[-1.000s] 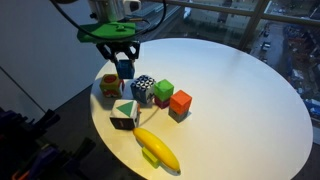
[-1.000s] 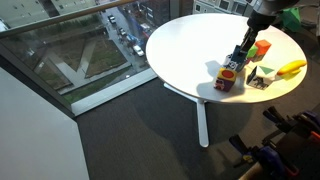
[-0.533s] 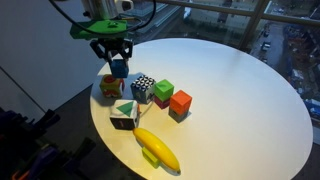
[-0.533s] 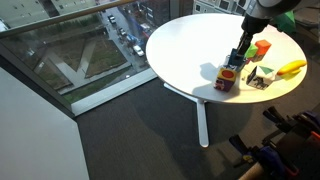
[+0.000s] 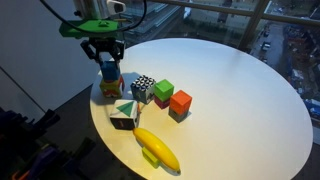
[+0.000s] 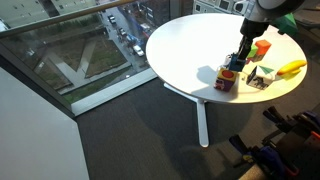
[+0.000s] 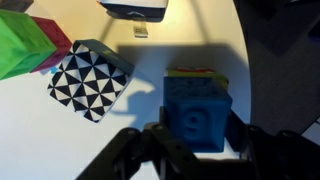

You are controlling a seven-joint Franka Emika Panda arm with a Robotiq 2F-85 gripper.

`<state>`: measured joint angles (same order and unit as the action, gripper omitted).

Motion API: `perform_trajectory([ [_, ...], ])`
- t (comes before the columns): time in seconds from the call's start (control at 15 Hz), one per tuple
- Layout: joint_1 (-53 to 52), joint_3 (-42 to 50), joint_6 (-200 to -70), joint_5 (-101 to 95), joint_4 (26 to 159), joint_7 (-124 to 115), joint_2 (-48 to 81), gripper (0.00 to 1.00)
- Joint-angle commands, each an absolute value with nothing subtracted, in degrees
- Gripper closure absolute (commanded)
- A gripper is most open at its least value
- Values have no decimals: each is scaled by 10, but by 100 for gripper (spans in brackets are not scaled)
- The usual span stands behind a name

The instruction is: Move the blue block to the block on the left

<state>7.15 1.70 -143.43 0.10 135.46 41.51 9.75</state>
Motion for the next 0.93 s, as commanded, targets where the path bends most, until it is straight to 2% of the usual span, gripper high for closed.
perform_trajectory([
  [0.0,72,9,-1439,12,1377,420,75,70],
  [0.87,68,-6,-1484,26,1392,417,84,70],
])
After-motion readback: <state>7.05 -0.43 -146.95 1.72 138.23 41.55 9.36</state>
